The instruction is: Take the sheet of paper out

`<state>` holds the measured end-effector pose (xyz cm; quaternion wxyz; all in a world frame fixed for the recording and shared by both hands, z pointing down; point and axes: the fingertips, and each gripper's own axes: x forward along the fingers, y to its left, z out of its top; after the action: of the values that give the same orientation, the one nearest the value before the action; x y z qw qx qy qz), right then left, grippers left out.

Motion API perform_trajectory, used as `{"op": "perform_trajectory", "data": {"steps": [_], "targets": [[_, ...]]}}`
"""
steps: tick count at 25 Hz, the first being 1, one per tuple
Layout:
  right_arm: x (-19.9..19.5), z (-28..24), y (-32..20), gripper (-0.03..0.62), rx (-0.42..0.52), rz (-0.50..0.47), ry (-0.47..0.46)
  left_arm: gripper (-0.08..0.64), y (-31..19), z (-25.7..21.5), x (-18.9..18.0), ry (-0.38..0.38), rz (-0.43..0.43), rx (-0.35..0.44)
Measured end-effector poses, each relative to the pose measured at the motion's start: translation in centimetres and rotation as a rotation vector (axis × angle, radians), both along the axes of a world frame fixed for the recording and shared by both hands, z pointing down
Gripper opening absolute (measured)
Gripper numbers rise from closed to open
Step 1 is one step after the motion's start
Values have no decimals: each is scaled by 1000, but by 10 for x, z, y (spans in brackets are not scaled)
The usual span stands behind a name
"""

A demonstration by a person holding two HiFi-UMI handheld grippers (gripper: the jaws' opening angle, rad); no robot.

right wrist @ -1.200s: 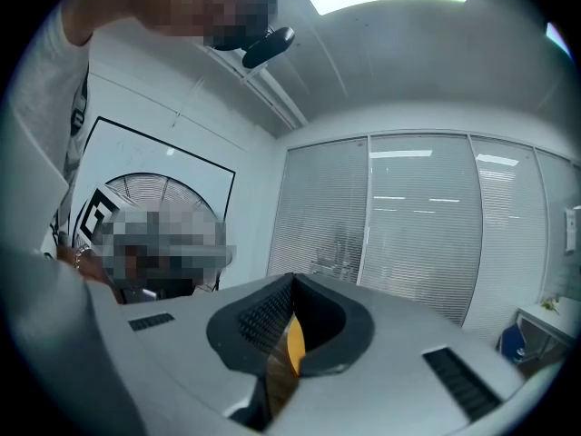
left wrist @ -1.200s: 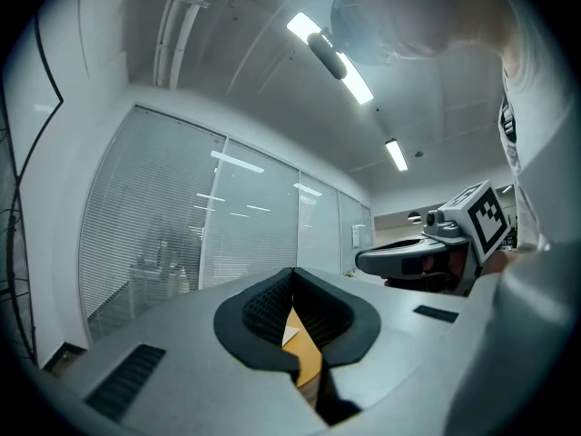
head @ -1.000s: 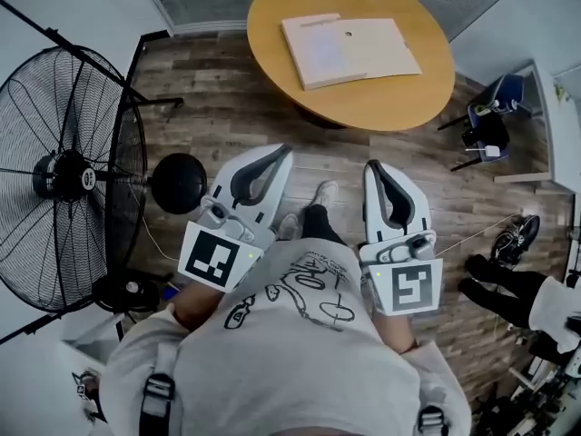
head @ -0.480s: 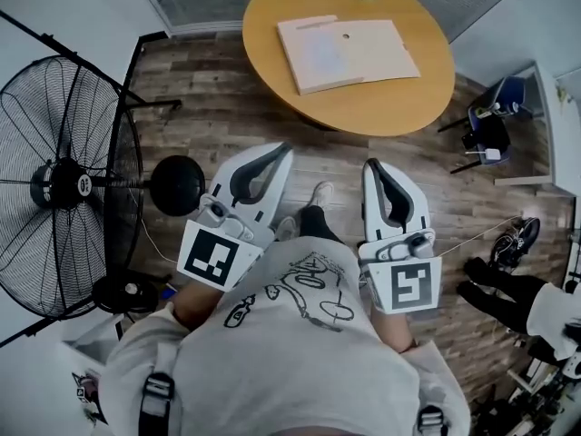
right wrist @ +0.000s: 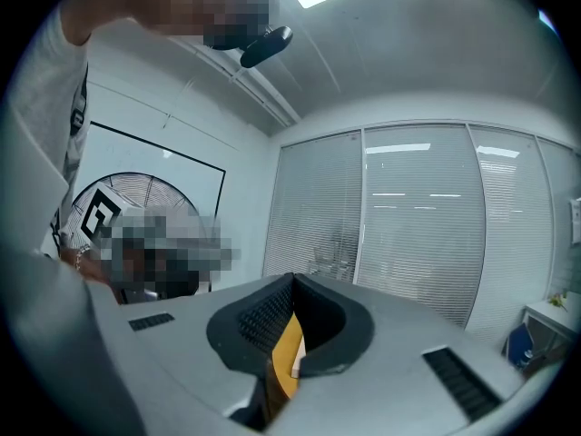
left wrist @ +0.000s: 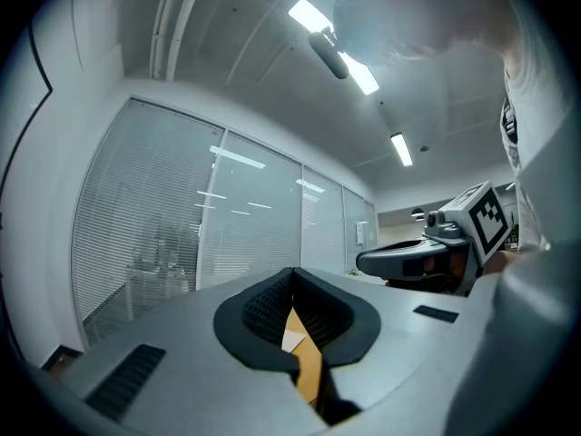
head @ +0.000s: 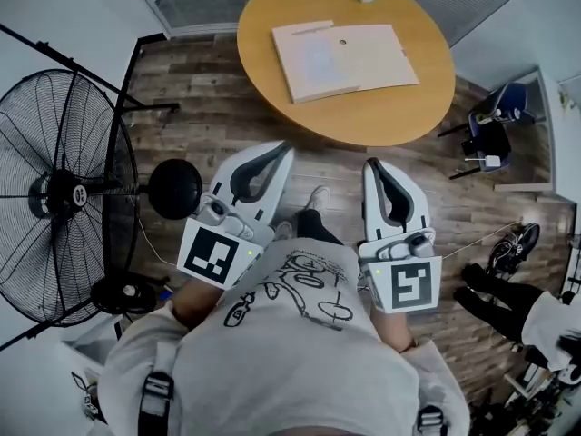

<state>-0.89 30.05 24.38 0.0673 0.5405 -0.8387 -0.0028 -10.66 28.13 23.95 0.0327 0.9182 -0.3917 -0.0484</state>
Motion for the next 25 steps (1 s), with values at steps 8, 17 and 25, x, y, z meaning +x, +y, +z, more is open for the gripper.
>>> {"op": "perform_trajectory", "data": {"steps": [8,17,25], "targets": [[33,1,-29,8,10,-29,19,21,-31,-4,34,-7,-2,5],[67,0,-62,8,-3,-23,21,20,-64,-5,68,-14,-4,7],[97,1,-88,8,-2,-33,19,21,-90,-6,100,-17,-2,8]]}}
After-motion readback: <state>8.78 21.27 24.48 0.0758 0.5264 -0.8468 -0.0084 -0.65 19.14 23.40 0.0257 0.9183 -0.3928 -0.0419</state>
